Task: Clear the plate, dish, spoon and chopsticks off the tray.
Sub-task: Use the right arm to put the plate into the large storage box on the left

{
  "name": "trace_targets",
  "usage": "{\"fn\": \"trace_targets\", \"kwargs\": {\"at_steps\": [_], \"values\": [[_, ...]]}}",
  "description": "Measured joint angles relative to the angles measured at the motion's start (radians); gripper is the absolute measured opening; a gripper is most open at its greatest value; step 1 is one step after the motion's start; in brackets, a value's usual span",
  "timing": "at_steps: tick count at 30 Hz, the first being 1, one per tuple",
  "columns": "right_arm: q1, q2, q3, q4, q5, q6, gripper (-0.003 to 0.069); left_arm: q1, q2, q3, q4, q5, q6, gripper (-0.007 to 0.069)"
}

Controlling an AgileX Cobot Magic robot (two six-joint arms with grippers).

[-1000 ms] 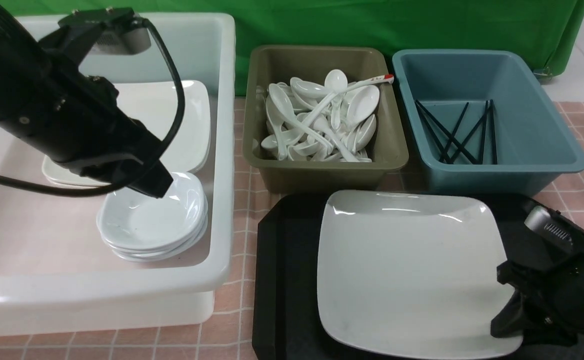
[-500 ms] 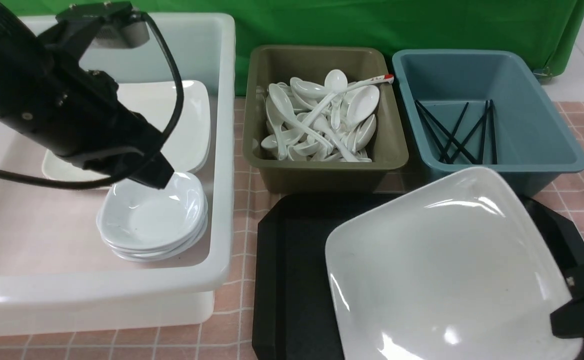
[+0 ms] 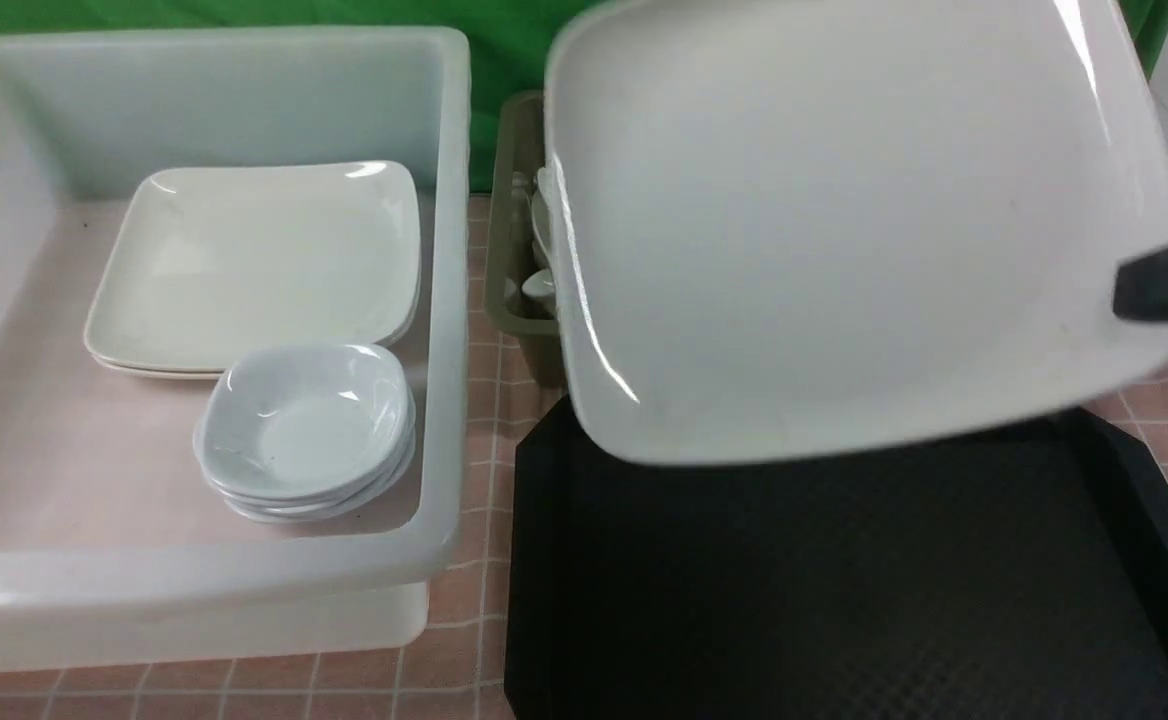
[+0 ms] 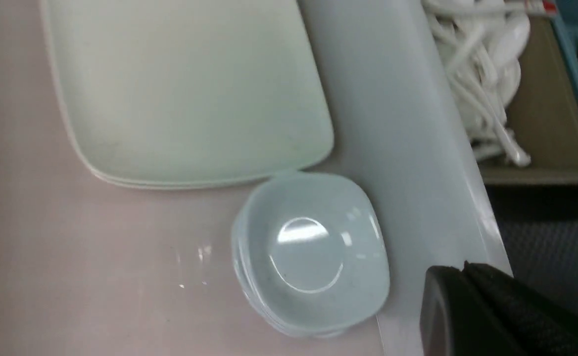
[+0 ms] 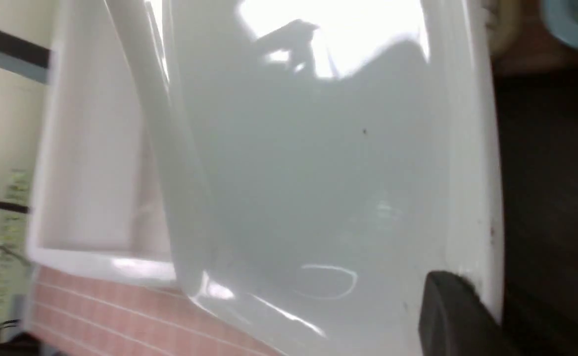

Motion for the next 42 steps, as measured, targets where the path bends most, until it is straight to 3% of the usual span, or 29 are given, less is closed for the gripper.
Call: {"fn": "trace_targets", "kwargs": {"at_steps": [4, 5, 6, 11, 15, 22, 26, 31, 42], "values": [[0.194, 0.144, -0.114, 0.067, -0.114, -0.002, 0.0068, 0.168, -0.04, 0.0, -0.102, 0.003, 0.03, -0.0002], [0.194, 0.152, -0.12, 0.067, -0.122, -0.002, 0.0068, 0.168, -0.041, 0.0, -0.104, 0.004, 0.03, -0.0002], [0.294, 0.225, -0.173, 0.07, -0.184, -0.001, 0.0068, 0.205, -0.049, 0.0, -0.11, -0.009, 0.036, -0.0002], [0.507, 0.511, -0.388, 0.077, -0.372, 0.017, 0.0068, 0.227, -0.053, 0.0, -0.081, -0.03, 0.037, -0.0002], [0.599, 0.751, -0.587, 0.082, -0.467, 0.081, 0.0068, 0.227, -0.053, 0.0, -0.063, -0.036, 0.037, -0.0001], [0.664, 1.049, -0.879, 0.071, -0.561, 0.207, 0.0068, 0.227, -0.053, 0.0, -0.056, -0.073, 0.019, 0.0], [0.689, 1.194, -1.015, -0.028, -0.64, 0.377, 0.0068, 0.227, -0.053, 0.0, -0.059, -0.076, 0.01, 0.0], [0.689, 1.279, -1.039, -0.118, -0.713, 0.545, 0.0068, 0.227, -0.053, 0.002, -0.06, -0.076, 0.007, 0.0], [0.685, 1.325, -1.049, -0.201, -0.752, 0.578, 0.0076, 0.227, -0.053, 0.084, -0.071, -0.117, 0.003, 0.0]]}}
